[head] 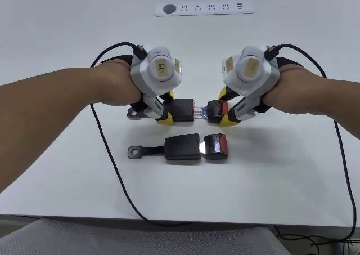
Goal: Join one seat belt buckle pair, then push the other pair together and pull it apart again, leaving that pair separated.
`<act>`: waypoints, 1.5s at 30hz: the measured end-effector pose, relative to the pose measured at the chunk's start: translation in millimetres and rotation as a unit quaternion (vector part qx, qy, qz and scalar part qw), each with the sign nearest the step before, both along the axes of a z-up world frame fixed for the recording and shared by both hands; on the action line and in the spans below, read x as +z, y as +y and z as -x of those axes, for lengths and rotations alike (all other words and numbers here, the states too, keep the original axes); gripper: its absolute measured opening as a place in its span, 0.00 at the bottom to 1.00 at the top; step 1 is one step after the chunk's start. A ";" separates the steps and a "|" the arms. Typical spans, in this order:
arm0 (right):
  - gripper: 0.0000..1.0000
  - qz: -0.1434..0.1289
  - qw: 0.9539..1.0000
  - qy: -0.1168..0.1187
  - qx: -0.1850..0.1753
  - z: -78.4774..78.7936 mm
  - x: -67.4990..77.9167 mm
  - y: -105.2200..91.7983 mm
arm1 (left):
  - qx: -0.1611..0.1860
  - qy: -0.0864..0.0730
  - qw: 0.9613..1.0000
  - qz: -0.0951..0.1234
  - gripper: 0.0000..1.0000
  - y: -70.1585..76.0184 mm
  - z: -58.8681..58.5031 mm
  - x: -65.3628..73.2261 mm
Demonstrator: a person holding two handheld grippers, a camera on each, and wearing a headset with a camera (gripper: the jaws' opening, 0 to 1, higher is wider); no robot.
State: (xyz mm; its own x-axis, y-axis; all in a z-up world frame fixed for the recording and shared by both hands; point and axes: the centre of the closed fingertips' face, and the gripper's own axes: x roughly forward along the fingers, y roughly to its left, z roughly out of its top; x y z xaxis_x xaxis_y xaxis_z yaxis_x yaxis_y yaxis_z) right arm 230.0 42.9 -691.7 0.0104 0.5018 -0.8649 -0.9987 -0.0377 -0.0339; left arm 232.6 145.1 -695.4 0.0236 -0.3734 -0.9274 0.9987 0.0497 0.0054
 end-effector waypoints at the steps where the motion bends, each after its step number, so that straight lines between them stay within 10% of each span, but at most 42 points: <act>1: 0.32 0.001 1.000 0.001 -0.002 0.7 -1.7 -5.1 | 0.000 0.000 1.000 -0.001 0.32 -0.3 0.5 0.1; 24: 0.33 0.046 0.999 0.016 -0.016 3.0 -7.8 -93.5 | -0.002 0.004 1.000 -0.007 0.32 -2.2 2.1 0.5; 45: 0.39 0.052 0.998 0.002 -0.030 1.2 -0.1 -91.2 | 0.021 0.001 1.000 -0.019 0.41 -1.2 -1.4 1.7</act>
State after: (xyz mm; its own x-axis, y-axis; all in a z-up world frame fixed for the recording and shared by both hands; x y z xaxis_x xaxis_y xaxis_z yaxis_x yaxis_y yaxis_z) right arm 228.9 -48.3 -691.9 0.0337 0.4082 -0.9123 -0.9994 0.0189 -0.0285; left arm 234.0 143.9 -693.8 0.0361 -0.3375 -0.9406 0.9958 0.0915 0.0054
